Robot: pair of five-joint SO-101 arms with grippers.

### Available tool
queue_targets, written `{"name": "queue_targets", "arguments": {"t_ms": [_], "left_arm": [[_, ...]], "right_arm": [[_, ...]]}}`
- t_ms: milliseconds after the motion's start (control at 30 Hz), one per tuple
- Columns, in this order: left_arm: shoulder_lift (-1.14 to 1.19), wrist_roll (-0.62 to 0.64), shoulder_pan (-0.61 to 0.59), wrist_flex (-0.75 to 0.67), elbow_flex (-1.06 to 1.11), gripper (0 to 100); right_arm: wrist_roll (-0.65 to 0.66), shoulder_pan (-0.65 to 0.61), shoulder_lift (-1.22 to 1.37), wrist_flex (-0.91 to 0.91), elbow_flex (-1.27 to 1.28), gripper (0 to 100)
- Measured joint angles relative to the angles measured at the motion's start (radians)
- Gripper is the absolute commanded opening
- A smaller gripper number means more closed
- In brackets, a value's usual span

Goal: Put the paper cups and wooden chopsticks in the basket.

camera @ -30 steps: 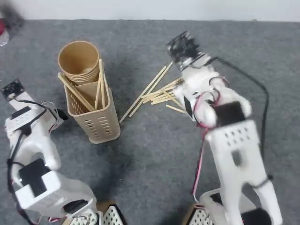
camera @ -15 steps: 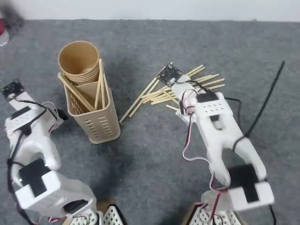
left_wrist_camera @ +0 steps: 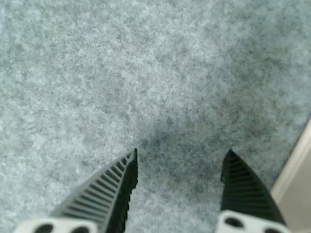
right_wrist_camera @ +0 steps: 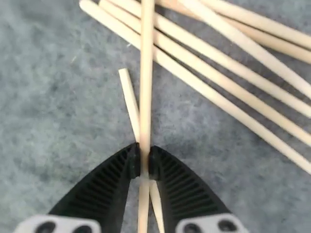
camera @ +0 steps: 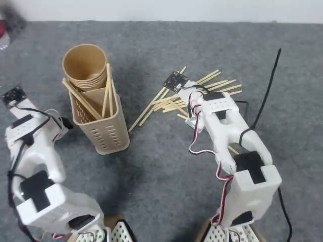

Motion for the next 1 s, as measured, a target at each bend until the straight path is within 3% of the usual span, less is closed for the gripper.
{"name": "queue_targets", "arguments": {"t_ms": [167, 400, 567, 800, 900, 1000], "left_arm": [[0.0, 0.0, 0.0, 0.0, 0.0, 26], [0.0, 0.0, 0.0, 0.0, 0.0, 26], [0.0, 0.0, 0.0, 0.0, 0.0, 26], [0.0, 0.0, 0.0, 0.0, 0.0, 26], [0.0, 0.0, 0.0, 0.0, 0.0, 26], [0.0, 0.0, 0.0, 0.0, 0.0, 26]], "right_arm": [[0.005, 0.0, -0.095, 0.075, -0.038, 0.7], [-0.005, -0.003, -0.572, 0.315, -0.193, 0.7], [-0.176, -0.091, -0.899, 0.302, -0.126, 0.7], [-0.376, -0.431, -1.135, -0.012, 0.055, 1.0], [-0.353, -0.565, -1.119, -0.222, 0.08, 0.8], [-0.269, -0.618, -1.02, -0.445, 0.08, 0.8]]}}
